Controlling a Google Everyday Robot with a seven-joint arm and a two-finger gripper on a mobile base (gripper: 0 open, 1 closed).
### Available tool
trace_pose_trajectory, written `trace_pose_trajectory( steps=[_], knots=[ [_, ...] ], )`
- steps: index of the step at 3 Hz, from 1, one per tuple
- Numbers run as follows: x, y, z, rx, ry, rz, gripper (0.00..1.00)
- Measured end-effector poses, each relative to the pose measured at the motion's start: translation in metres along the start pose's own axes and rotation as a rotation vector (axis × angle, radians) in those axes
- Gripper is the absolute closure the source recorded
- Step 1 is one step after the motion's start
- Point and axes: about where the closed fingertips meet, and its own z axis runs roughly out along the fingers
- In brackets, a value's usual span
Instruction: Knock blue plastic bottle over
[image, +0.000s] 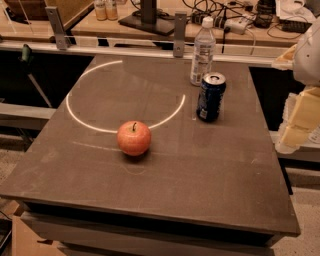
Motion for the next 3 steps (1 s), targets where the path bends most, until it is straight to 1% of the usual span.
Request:
trace_pose_trajectory(
  steps=[1,2,3],
  knots=[
    [-0.001,-0.001,-0.001,0.006,-0.005,0.002,0.00],
    [0.002,-0.014,0.004,0.004,-0.078,0.015,0.00],
    [0.004,-0.069,0.016,0.054,-0.304,0.115,0.00]
  ],
)
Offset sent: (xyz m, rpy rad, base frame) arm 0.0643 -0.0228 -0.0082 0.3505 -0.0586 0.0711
